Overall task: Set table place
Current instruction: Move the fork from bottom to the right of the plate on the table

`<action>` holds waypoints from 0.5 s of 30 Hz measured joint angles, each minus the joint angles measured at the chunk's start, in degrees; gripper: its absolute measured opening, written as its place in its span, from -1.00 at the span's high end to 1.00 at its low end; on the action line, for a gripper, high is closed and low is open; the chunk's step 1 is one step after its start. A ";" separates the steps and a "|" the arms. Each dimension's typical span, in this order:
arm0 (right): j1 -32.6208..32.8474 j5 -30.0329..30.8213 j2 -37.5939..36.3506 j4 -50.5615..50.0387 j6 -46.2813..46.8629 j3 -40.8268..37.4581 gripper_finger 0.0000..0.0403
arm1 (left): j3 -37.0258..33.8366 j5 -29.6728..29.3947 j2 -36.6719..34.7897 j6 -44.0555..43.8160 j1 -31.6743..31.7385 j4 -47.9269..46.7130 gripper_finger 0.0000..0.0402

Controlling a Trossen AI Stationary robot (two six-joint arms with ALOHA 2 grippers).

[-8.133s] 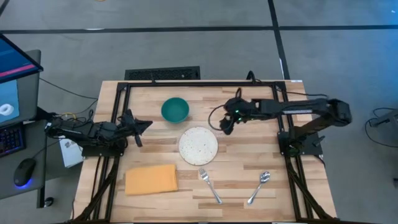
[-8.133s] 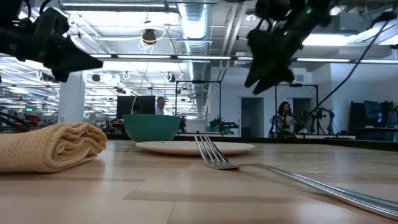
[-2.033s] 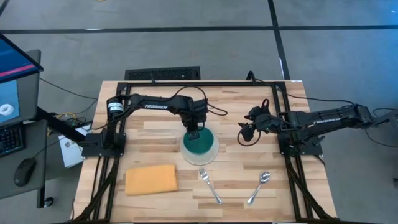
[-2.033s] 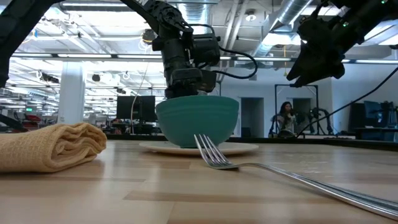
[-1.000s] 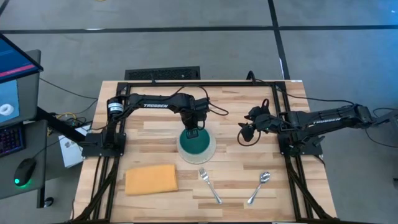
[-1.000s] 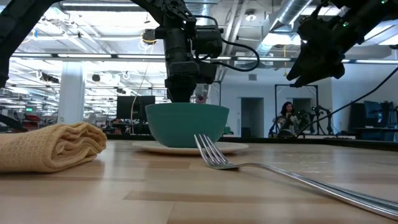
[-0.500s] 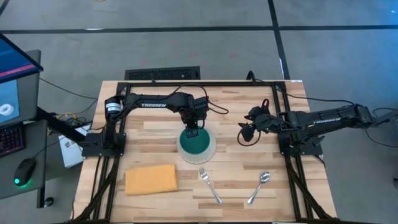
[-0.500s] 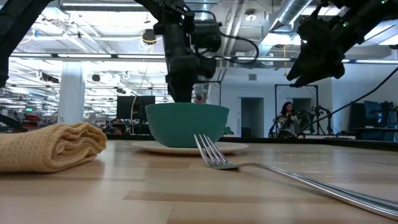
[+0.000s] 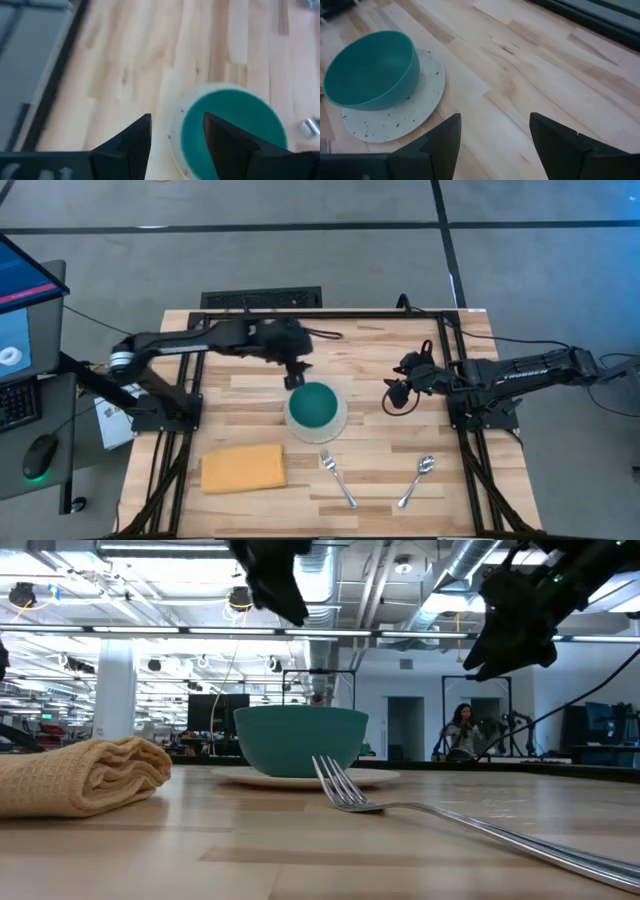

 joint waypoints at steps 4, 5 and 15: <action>1.17 0.02 0.00 -0.45 1.09 0.00 -0.29 | -11.21 -1.66 -9.76 -0.78 -1.19 11.93 0.16; 1.15 0.02 0.00 -0.43 1.06 0.00 -0.29 | -13.95 -1.64 -12.00 -0.96 -1.50 15.06 0.16; 3.05 -3.19 1.37 7.61 -0.19 0.21 -0.29 | -40.97 -2.66 -30.17 -3.97 -6.52 39.52 0.16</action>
